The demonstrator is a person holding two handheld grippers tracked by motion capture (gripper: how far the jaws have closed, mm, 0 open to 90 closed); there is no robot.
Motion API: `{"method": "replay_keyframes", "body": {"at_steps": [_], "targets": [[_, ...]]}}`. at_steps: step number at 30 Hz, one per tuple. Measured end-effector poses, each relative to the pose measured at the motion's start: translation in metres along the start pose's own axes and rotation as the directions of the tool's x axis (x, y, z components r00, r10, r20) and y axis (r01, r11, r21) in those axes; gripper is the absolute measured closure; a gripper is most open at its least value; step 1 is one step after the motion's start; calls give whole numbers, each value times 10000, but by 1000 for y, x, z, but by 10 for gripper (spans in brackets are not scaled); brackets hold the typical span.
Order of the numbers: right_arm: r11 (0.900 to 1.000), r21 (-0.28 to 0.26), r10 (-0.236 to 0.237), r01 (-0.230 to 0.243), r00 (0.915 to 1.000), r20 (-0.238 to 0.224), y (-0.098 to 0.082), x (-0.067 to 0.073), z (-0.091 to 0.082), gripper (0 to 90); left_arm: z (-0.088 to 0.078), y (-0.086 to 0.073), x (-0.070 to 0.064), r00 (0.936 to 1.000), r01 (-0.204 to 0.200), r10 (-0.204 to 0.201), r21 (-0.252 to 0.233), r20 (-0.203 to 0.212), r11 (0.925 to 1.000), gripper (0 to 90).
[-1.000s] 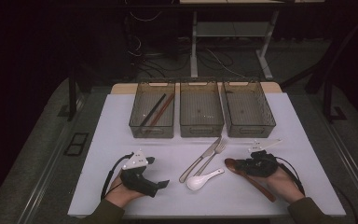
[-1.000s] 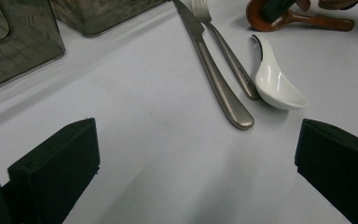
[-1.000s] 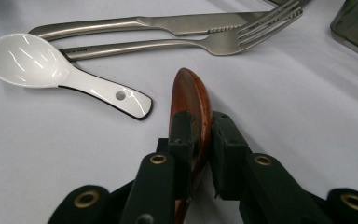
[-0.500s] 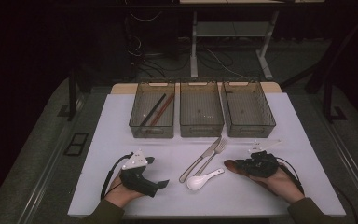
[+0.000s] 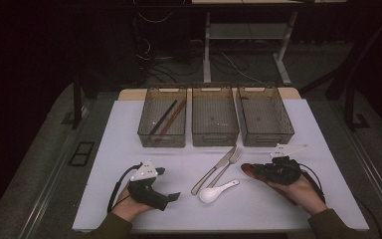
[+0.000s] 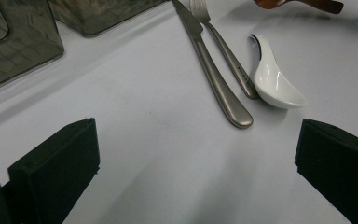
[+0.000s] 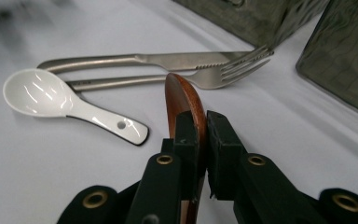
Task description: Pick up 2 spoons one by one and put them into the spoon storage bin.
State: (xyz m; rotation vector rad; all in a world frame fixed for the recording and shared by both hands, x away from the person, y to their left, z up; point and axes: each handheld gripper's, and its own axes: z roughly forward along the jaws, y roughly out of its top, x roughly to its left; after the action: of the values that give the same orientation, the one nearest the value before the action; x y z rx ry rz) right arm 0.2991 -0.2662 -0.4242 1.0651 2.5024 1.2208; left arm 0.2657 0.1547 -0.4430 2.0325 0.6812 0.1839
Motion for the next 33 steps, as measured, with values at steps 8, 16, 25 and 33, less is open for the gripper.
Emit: {"method": "replay_keyframes", "body": {"at_steps": [8,16,25,33], "targets": [[9989,-414,214,-211,9998,47,13,-5,-6,828,0,0,-1,10000,-47,47,-11,-21,10000,0],[9958,-843,362,-354,9993,79,24,-9,-12,829,-1,0,-1,10000,-75,75,-16,-6,10000,0],[9921,-1221,328,-305,9993,170,39,-13,-13,829,0,1,-2,9999,-97,96,-78,-27,9999,0],[9876,-1529,385,-363,9992,114,54,-14,-9,828,-1,1,-1,10000,-50,50,-120,9,9999,0]]}}
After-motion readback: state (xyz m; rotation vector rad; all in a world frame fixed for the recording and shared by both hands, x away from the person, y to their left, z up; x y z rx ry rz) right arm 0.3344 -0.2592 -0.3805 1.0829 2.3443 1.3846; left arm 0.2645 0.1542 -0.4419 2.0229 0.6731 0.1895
